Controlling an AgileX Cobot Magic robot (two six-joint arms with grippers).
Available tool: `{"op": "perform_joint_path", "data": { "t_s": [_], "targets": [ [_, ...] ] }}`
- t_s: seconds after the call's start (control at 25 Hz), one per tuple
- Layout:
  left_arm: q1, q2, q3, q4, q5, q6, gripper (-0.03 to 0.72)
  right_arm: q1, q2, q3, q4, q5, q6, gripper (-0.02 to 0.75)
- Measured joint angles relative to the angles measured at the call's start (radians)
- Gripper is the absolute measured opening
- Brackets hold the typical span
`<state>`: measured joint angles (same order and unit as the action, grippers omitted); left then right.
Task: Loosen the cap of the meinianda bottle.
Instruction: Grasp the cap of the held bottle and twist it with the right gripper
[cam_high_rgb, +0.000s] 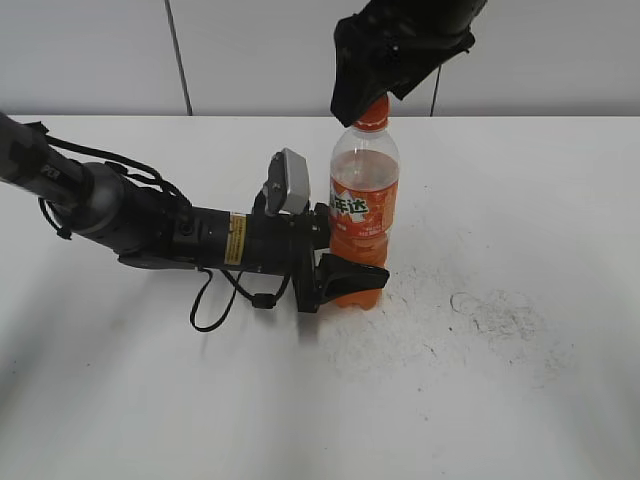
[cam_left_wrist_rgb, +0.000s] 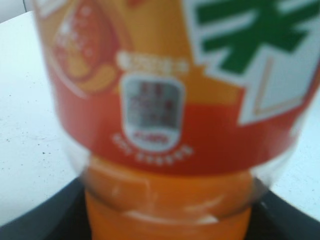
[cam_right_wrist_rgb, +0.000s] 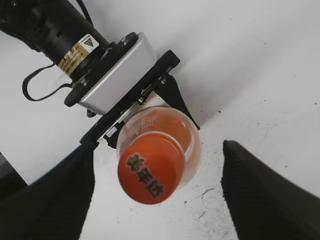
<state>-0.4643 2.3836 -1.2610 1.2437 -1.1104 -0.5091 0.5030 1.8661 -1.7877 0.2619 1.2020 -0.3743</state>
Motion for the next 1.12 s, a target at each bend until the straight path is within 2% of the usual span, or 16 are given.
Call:
{"op": "perform_joint_path", "data": {
  "t_s": [0.08,0.16,0.4,0.84,1.12],
  "targets": [
    [0.000,0.000,0.000,0.000,0.000,0.000,0.515,0.000,0.000,0.000,0.000,0.000,0.034,0.561],
    [0.000,0.000,0.000,0.000,0.000,0.000,0.515,0.000,0.000,0.000,0.000,0.000,0.100,0.491],
    [0.000,0.000,0.000,-0.001,0.000,0.000,0.515,0.000,0.000,0.000,0.005,0.002,0.112,0.272],
    [0.000,0.000,0.000,-0.001,0.000,0.000,0.515,0.000,0.000,0.000,0.010,0.003,-0.053,0.270],
    [0.000,0.000,0.000,-0.001,0.000,0.000,0.515,0.000,-0.003,0.000,0.023,0.008,-0.277,0.270]
  ]
}}
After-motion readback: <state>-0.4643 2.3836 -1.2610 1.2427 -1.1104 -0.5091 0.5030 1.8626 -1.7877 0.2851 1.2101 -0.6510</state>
